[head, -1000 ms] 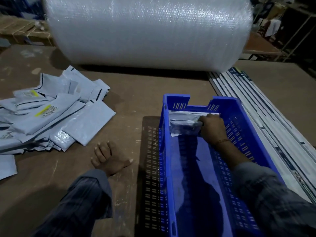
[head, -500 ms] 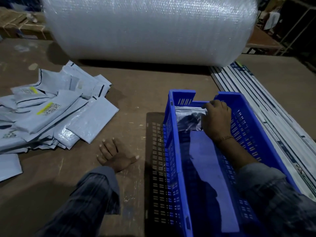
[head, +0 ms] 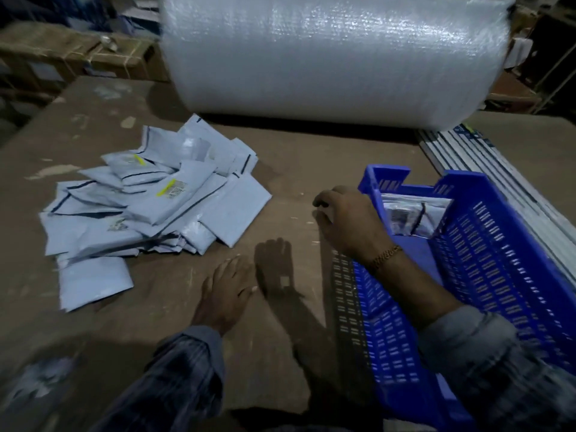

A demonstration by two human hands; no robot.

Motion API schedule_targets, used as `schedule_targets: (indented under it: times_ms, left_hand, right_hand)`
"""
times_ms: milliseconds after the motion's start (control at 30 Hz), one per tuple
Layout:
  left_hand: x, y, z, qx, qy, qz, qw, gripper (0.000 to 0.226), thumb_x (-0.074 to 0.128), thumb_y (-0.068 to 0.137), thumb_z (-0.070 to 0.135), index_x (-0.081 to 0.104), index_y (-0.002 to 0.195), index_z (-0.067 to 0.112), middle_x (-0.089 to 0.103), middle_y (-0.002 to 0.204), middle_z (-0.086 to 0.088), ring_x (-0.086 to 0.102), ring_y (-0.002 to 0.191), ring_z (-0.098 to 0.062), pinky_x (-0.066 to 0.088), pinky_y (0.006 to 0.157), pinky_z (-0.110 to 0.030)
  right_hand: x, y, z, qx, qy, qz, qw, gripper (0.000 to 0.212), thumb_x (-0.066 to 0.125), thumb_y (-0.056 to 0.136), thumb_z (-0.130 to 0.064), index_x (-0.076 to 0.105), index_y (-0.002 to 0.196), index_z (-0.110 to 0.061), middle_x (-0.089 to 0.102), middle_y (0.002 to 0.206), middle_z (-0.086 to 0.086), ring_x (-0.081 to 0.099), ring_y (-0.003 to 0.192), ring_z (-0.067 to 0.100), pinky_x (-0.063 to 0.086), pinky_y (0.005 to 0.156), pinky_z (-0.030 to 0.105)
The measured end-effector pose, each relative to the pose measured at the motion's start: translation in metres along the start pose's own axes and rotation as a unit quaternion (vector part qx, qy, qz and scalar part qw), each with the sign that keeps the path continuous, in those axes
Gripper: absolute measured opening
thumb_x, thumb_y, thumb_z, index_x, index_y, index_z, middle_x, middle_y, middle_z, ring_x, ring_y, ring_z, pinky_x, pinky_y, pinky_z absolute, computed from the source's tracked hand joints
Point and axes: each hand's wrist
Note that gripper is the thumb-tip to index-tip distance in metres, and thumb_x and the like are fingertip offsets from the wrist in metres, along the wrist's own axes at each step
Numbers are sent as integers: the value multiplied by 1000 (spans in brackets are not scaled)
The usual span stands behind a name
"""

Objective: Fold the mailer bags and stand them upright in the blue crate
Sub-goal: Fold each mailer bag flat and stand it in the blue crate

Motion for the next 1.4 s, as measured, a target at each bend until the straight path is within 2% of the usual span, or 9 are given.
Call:
schedule_targets:
  times_ms: [167,433,733,900,967,1033,1100,1233,1400]
  left_hand:
    - [-17,-29,-89,-92,-4,37,995,90,25,98,79,44,159,16,42,164,-11,42,147,-38,37,115,-61]
    - [-30,-26,-116,-92,42,-65,993,88,18,96,82,-13,166,38,-25,173,0,-22,159,-31,1,123,-63]
    - [-39,-17,-118,-73,34,-161,984,94,27,101,77,-32,160,33,-47,162,-6,-40,151,-35,-10,122,-60]
    - [-33,-15,-116,-69,66,-140,986,104,11,88,89,-24,163,26,-35,168,-15,-26,156,-41,-2,123,-62]
    - [-36,-13,-117,-80,53,-159,983,140,-12,57,104,7,168,21,-6,172,-25,-4,159,-47,8,125,-60]
    - [-35,-10,-123,-91,20,-197,976,141,-5,61,107,35,161,17,22,168,-28,23,153,-50,15,126,-58]
    - [-26,-8,-127,-77,14,-176,981,99,21,94,86,17,167,20,8,173,-25,19,154,-48,12,127,-59]
    - [-16,-14,-133,-48,41,-108,992,103,6,83,89,-25,162,29,-17,173,-11,-3,159,-43,10,122,-63]
    - [-23,-40,-103,-85,-88,177,977,54,39,105,46,41,154,23,30,167,-11,23,155,-31,21,122,-54]
  right_hand:
    - [67,15,-59,12,-16,-84,996,25,64,95,-42,69,116,-29,68,109,-2,62,104,25,45,96,44]
    - [178,46,-120,86,14,-135,987,41,67,89,-36,63,127,-21,68,115,7,61,110,34,39,97,42]
    - [246,52,-151,99,-46,-67,992,55,78,75,-29,53,122,-16,57,112,7,59,94,34,41,82,43]
    - [247,49,-144,68,-49,-13,996,35,53,83,-8,56,118,-7,59,104,14,58,83,38,31,67,39]
    - [236,43,-142,105,2,37,994,40,51,85,-3,57,124,-4,63,107,18,60,88,41,41,69,42]
    - [214,30,-146,179,95,124,971,39,49,93,-4,58,131,-3,67,110,21,61,94,39,48,76,44]
    - [183,14,-156,249,187,211,927,32,47,97,-6,58,127,-2,66,103,19,60,91,35,45,74,39]
    - [152,-27,-147,399,352,249,810,39,47,96,-8,54,134,-11,66,117,1,62,98,11,50,82,28]
    - [172,-88,-96,518,472,94,707,44,54,79,0,68,112,-26,77,107,1,75,98,29,64,80,53]
Point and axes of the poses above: each hand's wrist, its own y-axis towards the middle knuckle, its own x-axis out of the palm, z = x × y
